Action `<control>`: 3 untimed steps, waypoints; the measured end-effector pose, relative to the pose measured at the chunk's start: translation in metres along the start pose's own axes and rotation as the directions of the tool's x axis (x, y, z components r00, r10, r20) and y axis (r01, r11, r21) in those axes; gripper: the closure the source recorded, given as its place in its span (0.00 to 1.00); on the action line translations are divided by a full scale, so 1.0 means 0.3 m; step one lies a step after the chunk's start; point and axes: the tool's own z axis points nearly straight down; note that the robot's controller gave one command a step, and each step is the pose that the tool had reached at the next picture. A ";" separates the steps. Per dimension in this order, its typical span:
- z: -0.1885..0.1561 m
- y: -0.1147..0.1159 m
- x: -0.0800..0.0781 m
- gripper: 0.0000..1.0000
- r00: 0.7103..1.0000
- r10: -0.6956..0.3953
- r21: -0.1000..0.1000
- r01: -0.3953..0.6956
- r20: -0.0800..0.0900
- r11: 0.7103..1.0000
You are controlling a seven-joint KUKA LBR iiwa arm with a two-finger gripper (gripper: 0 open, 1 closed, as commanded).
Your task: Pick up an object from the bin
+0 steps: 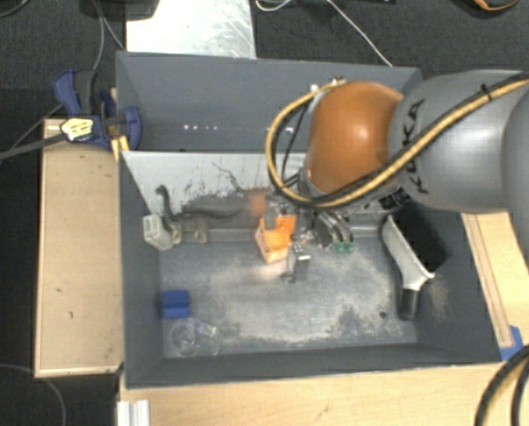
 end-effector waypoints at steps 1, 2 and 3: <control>0.157 -0.025 -0.049 0.00 0.985 -0.173 -0.001 0.173 0.023 0.985; -0.003 -0.058 -0.008 0.00 0.973 0.230 -0.002 -0.230 0.008 0.973; 0.020 -0.104 -0.011 0.00 0.967 -0.256 0.003 0.256 0.015 0.967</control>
Offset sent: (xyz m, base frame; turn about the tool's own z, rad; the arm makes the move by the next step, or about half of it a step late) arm 0.0034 -0.0165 -0.0020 0.2317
